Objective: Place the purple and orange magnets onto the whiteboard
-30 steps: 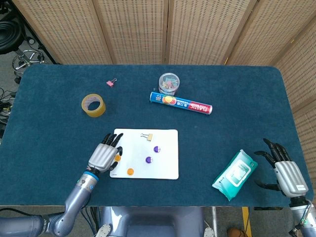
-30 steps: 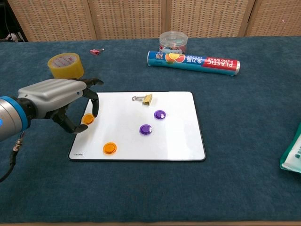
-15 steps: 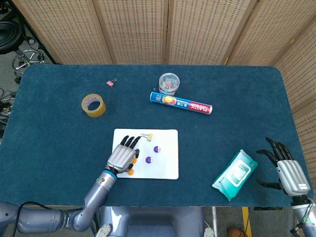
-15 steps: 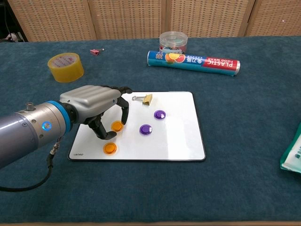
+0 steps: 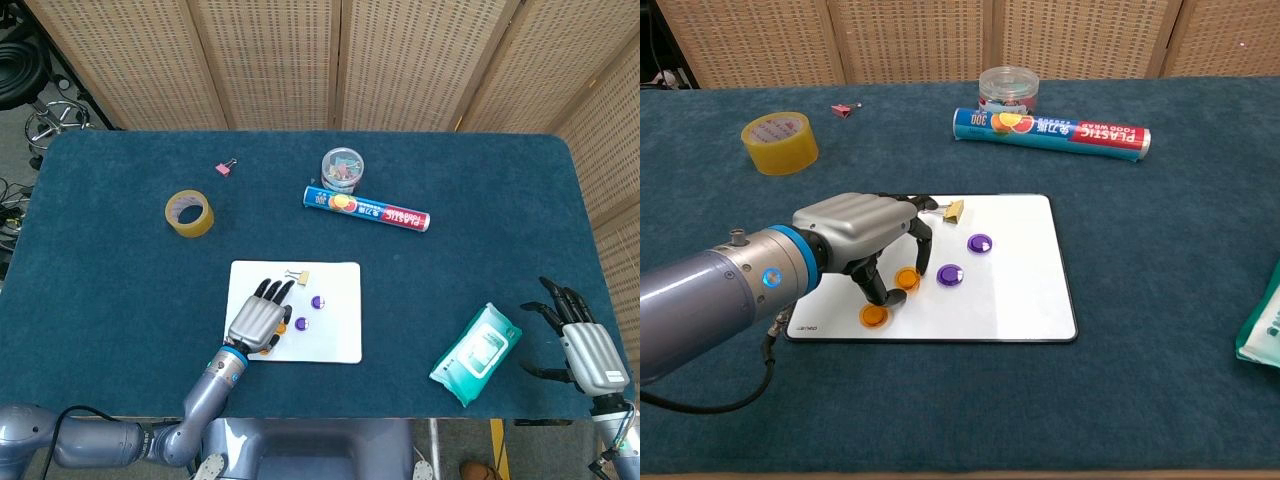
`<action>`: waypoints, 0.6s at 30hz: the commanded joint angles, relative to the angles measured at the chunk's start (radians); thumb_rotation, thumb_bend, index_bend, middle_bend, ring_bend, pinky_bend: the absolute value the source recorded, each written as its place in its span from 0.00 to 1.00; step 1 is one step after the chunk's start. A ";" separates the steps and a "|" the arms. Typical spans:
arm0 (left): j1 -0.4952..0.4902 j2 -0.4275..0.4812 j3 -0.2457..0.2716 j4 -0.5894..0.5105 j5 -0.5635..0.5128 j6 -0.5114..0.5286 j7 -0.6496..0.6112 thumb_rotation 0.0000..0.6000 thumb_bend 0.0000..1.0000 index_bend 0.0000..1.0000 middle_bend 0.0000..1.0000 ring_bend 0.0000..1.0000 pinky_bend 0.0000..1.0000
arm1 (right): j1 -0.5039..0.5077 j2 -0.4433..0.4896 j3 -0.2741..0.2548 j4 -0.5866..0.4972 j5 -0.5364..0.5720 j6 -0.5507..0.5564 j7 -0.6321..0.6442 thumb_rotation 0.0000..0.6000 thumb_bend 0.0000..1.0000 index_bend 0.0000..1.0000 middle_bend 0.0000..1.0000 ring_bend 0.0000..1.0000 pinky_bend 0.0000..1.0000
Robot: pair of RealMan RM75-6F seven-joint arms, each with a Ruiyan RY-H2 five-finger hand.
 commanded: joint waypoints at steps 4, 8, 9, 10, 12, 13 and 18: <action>-0.007 -0.002 0.004 -0.008 -0.018 0.013 0.007 1.00 0.33 0.47 0.00 0.00 0.00 | 0.000 0.000 0.002 0.001 0.002 0.000 0.001 1.00 0.00 0.27 0.00 0.00 0.00; -0.011 0.003 0.006 -0.021 -0.031 0.029 0.017 1.00 0.32 0.44 0.00 0.00 0.00 | -0.001 0.000 0.002 0.000 0.000 0.001 0.001 1.00 0.00 0.27 0.00 0.00 0.00; -0.012 0.005 0.006 -0.026 -0.033 0.034 0.019 1.00 0.32 0.43 0.00 0.00 0.00 | -0.001 0.000 0.002 0.000 0.000 0.002 0.000 1.00 0.00 0.27 0.00 0.00 0.00; -0.012 0.008 0.006 -0.031 -0.034 0.036 0.018 1.00 0.32 0.42 0.00 0.00 0.00 | -0.001 0.000 0.002 0.000 -0.001 0.002 -0.001 1.00 0.00 0.27 0.00 0.00 0.00; -0.012 0.016 0.006 -0.044 -0.038 0.041 0.016 1.00 0.32 0.41 0.00 0.00 0.00 | -0.001 0.000 0.002 0.000 0.000 0.002 -0.002 1.00 0.00 0.27 0.00 0.00 0.00; -0.012 0.019 0.006 -0.049 -0.037 0.044 0.014 1.00 0.32 0.41 0.00 0.00 0.00 | -0.001 0.000 0.002 0.000 0.000 0.002 -0.002 1.00 0.00 0.27 0.00 0.00 0.00; -0.003 0.055 0.004 -0.096 -0.018 0.072 -0.003 1.00 0.32 0.40 0.00 0.00 0.00 | -0.001 -0.001 0.002 0.000 -0.003 0.002 -0.003 1.00 0.00 0.27 0.00 0.00 0.00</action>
